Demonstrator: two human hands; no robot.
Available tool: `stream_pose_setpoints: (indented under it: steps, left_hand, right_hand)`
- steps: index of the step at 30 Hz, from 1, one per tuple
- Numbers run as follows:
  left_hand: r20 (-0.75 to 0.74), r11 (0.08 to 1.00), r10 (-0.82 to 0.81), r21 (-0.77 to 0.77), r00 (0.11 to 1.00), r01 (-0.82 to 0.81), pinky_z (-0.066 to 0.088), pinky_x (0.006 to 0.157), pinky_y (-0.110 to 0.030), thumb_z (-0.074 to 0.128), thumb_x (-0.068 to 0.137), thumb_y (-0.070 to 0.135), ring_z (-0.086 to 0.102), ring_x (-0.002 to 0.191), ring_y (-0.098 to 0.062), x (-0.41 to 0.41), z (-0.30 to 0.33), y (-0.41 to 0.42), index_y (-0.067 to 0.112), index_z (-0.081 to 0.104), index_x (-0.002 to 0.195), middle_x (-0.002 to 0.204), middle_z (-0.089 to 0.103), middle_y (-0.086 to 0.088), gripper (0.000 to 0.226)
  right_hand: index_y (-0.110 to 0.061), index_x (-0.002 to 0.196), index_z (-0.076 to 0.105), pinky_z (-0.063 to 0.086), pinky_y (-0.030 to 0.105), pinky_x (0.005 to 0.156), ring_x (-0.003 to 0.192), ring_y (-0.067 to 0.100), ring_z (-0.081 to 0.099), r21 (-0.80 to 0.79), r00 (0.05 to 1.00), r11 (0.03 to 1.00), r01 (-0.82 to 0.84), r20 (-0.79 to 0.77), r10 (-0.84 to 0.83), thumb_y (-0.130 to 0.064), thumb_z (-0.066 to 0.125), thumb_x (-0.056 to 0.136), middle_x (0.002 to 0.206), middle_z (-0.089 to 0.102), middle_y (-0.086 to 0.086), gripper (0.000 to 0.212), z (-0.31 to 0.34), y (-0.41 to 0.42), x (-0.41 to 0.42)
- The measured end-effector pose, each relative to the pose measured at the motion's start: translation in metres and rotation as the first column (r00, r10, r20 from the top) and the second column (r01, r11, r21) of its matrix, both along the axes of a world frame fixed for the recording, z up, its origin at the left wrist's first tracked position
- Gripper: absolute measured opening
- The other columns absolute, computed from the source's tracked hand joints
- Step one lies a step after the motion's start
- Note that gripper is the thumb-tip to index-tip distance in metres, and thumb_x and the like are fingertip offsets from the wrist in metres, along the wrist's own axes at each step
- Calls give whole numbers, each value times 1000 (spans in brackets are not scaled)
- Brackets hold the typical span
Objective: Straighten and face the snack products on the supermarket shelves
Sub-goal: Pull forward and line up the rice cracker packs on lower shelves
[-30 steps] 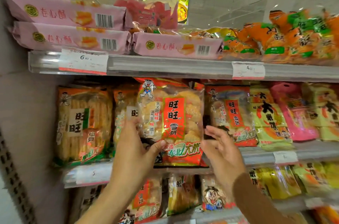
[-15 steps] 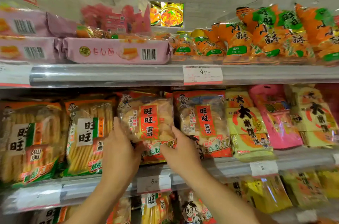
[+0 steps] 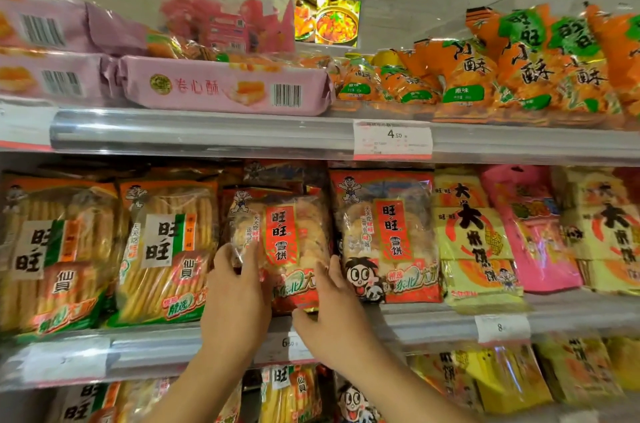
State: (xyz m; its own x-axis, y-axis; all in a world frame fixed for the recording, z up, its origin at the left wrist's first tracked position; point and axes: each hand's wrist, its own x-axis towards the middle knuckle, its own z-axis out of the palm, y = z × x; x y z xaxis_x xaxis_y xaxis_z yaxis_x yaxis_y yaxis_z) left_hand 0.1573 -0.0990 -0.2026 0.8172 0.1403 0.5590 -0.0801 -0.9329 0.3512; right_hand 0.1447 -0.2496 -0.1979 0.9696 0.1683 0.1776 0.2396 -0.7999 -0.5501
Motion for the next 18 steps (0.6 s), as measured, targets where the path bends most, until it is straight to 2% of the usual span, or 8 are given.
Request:
stream_pose_setpoints:
  steps: [3, 6, 8, 11, 13, 15, 16, 18]
  left_hand:
    - [47, 999, -27, 22, 999, 26, 42, 96, -60, 71, 82, 7, 31, 129, -54, -2, -1, -2, 9, 40, 143, 141, 30, -39, 69]
    - [157, 998, -55, 46, 986, 49, 35, 97, -68, 74, 70, -3, 29, 128, -58, -4, 2, -5, 3, 46, 139, 142, 25, -42, 75]
    - [288, 991, -135, 17, 948, 136, 34, 92, -68, 70, 73, 5, 32, 124, -58, -6, 5, -13, 2, 52, 131, 140, 29, -40, 61]
    - [371, 933, -353, 73, 859, 352, 35, 92, -59, 52, 78, 21, 41, 119, -54, -11, 7, -45, 5, 53, 125, 135, 38, -33, 50]
    - [326, 852, -519, 119, 790, 510, 33, 94, -54, 47, 79, 27, 41, 122, -48, -21, 5, -79, 9, 55, 124, 134, 43, -25, 50]
    - [267, 763, -645, 167, 716, 625, 36, 95, -53, 50, 78, 26, 44, 122, -43, -30, 2, -115, 11, 55, 125, 132, 47, -20, 50]
    - [236, 723, -690, 194, 684, 663, 38, 95, -53, 54, 77, 25, 46, 122, -42, -32, -1, -132, 11, 55, 125, 131, 48, -18, 50]
    - [174, 665, -746, 240, 642, 708, 41, 96, -52, 56, 78, 24, 47, 122, -39, -34, -6, -163, 11, 55, 127, 131, 50, -16, 51]
  right_hand:
    - [-22, 155, 7, 17, 29, 117, 149, 17, -2, 34, 999, 999, -16, 44, 14, -41, 50, 94, 160, -19, -4, 77, 1, -3, -6]
    - [-38, 152, 11, 20, 28, 117, 146, 2, -5, 133, 995, 990, -56, 86, 45, -39, 51, 93, 156, -18, -25, 71, -1, -16, -23]
    - [-53, 145, 6, 24, 26, 113, 138, -15, -4, 177, 991, 980, -91, 116, 71, -41, 49, 91, 150, -16, -38, 70, -3, -33, -39]
    - [-60, 138, 5, 19, 7, 100, 123, -34, -3, 135, 984, 990, -43, 177, 19, -49, 42, 87, 148, -9, -44, 63, -11, -71, -63]
    - [-50, 144, 15, 15, -7, 91, 122, -34, 7, 67, 965, 996, 60, 250, -75, -47, 44, 90, 151, -2, -40, 61, -16, -104, -76]
    - [-40, 146, 29, 18, -11, 87, 119, -32, 20, 34, 946, 985, 167, 278, -170, -38, 50, 93, 152, 6, -35, 58, -20, -143, -84]
    - [-37, 146, 31, 19, -9, 91, 123, -28, 21, 23, 938, 977, 212, 277, -210, -34, 53, 94, 151, 8, -32, 57, -21, -165, -87]
    - [-32, 146, 31, 18, 5, 106, 139, -9, 18, -7, 920, 956, 294, 272, -281, -28, 53, 95, 151, 17, -24, 55, -22, -210, -91]
